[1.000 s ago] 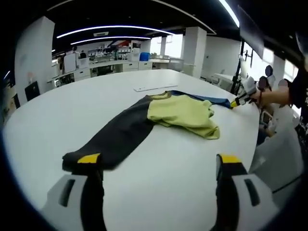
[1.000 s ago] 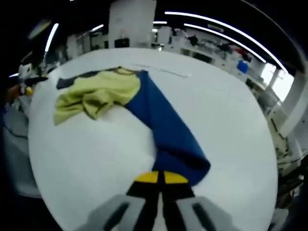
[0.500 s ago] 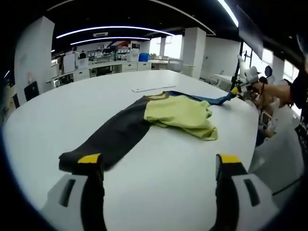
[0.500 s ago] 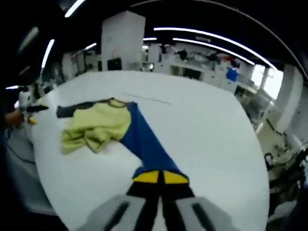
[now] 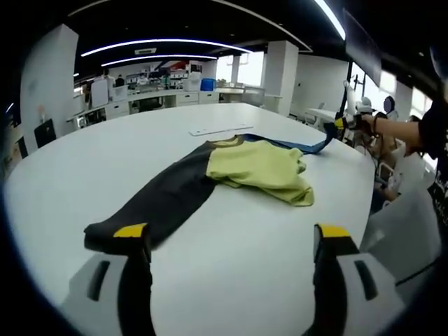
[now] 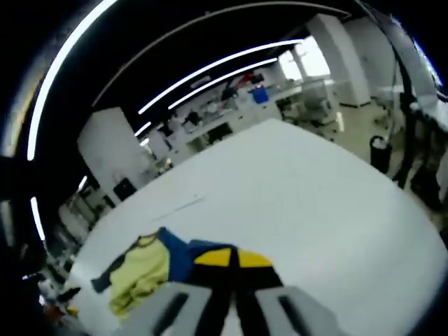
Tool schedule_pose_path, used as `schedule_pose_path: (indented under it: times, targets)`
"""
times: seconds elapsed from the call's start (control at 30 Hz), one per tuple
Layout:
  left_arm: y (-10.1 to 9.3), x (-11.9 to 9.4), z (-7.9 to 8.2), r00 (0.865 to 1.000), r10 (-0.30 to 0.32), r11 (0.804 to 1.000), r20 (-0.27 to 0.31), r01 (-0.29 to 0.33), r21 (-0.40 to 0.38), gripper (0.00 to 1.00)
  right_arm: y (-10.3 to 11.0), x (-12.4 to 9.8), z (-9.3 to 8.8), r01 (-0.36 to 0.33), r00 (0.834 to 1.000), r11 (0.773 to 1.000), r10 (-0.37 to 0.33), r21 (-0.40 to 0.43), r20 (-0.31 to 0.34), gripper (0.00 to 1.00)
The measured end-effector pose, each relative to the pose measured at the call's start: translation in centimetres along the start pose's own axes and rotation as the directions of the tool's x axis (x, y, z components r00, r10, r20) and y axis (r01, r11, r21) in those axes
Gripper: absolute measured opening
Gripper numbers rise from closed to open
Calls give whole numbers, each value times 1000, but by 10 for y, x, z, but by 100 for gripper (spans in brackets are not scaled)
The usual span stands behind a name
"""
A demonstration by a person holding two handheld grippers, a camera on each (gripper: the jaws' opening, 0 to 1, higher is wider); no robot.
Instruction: Fold the garment on the visible template until the final outline fits inside the template.
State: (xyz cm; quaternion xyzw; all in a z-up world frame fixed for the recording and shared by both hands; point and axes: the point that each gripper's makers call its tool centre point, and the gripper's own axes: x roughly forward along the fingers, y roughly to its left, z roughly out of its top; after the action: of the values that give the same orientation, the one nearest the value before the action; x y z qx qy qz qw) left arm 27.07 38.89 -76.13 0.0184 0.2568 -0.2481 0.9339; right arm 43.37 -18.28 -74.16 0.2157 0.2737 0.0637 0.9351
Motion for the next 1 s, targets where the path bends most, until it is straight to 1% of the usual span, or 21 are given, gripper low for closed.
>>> schedule_pose_path:
  times: [0.07,0.13,0.2,0.27,0.33,0.4,0.47,0.53,0.7,0.77,0.83,0.93,0.97,1.0]
  targets:
    - [0,0,0,1000,0,1000,-3,0,2,94,-6,0,-3,20,1000,999,-20,37,4,0]
    - [-1,1,0,1000,0,1000,-6,0,1,94,-13,1,-3,49,999,997,-49,57,8,0]
    - [-1,2,0,1000,2,1000,-8,-2,-1,94,-26,3,-6,86,996,994,-85,61,-9,0]
    - [-1,3,-1,1000,0,1000,-11,0,0,93,-31,2,-10,120,993,991,-119,60,-19,0]
    - [-6,5,3,1000,-12,1000,6,12,-10,94,-42,4,-12,167,986,985,-165,48,-34,0]
    - [-8,6,4,1000,-16,1000,7,16,-10,94,-45,4,-17,182,983,981,-180,66,-45,0]
    - [-9,8,4,1000,-15,1000,-1,15,-3,94,-57,11,-20,212,977,974,-208,78,-58,0]
    - [-9,9,3,1000,-16,1000,-8,16,0,94,-65,10,-26,244,968,966,-237,88,-82,0]
    - [-9,10,3,1000,-20,1000,-17,20,8,94,-80,12,-35,275,957,957,-264,95,-116,0]
    - [-9,9,1,1000,-19,1000,-22,19,11,94,-86,11,-42,295,950,951,-281,96,-134,0]
    - [-8,9,1,1000,-17,1000,-25,17,8,94,-89,10,-48,301,947,949,-284,99,-150,0]
    - [-7,8,-1,1000,-12,1000,-27,13,5,94,-88,9,-56,294,946,950,-274,101,-171,0]
    - [-7,8,-1,1000,-9,1000,-28,9,5,94,-88,9,-60,285,944,955,-266,79,-196,0]
    - [-7,8,-2,1000,-6,1000,-28,6,4,95,-87,9,-62,279,944,958,-261,68,-201,0]
